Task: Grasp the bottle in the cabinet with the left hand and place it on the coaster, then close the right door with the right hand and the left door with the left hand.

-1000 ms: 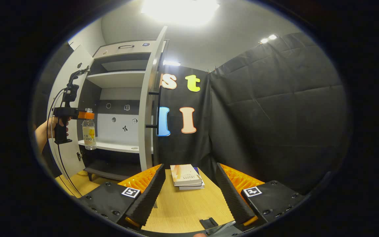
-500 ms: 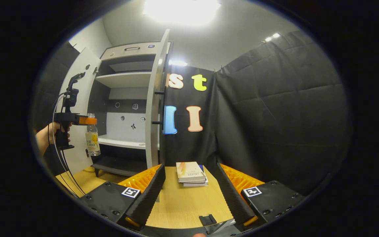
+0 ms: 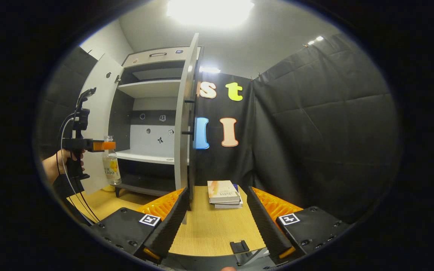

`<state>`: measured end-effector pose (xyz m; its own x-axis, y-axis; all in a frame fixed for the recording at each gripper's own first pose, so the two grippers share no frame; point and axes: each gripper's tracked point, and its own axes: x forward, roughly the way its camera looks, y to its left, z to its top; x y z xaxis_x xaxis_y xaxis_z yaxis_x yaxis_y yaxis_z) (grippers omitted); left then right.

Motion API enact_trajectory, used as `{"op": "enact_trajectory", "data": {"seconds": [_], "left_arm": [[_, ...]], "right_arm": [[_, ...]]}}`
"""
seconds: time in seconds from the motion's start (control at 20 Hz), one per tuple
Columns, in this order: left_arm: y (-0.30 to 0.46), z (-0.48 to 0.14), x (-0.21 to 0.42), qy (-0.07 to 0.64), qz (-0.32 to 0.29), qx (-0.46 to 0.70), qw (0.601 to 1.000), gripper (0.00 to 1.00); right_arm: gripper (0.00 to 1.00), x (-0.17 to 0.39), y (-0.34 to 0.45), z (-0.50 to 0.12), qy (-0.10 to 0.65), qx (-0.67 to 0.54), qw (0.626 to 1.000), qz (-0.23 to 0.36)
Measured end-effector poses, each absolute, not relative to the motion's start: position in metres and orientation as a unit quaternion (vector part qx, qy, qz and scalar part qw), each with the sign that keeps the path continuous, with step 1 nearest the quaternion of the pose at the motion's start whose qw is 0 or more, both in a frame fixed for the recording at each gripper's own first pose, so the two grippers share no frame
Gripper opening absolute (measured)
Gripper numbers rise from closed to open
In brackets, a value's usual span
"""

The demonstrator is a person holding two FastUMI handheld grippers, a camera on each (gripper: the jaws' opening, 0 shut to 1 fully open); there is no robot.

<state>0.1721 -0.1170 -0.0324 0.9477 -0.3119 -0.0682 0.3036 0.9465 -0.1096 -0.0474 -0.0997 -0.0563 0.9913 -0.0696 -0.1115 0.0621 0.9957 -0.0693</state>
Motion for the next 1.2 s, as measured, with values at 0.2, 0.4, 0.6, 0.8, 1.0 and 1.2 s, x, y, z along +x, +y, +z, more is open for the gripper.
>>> {"op": "enact_trajectory", "data": {"seconds": [0.2, 0.4, 0.6, 0.8, 1.0, 1.2], "left_arm": [[-0.120, -0.059, 0.160, 0.053, -0.157, -0.052, 0.985, 0.43], [-0.128, -0.085, 0.151, 0.060, -0.160, -0.058, 0.984, 0.44], [-0.141, -0.113, 0.144, 0.064, -0.168, -0.059, 0.982, 0.44], [-0.149, -0.145, 0.136, 0.081, -0.168, -0.050, 0.981, 0.43], [-0.154, -0.170, 0.130, 0.090, -0.168, -0.047, 0.980, 0.44], [-0.157, -0.196, 0.125, 0.104, -0.162, -0.059, 0.979, 0.44]], "right_arm": [[0.98, -0.050, -0.096, -0.067, 0.068, -0.033, 0.997, -0.026], [0.98, -0.051, -0.097, -0.073, 0.072, -0.035, 0.996, -0.026], [0.98, -0.051, -0.103, -0.083, 0.085, -0.039, 0.995, -0.029], [0.98, -0.049, -0.110, -0.088, 0.092, -0.045, 0.994, -0.034], [0.98, -0.049, -0.114, -0.096, 0.103, -0.050, 0.993, -0.037], [0.98, -0.048, -0.116, -0.097, 0.106, -0.061, 0.992, -0.038]]}}
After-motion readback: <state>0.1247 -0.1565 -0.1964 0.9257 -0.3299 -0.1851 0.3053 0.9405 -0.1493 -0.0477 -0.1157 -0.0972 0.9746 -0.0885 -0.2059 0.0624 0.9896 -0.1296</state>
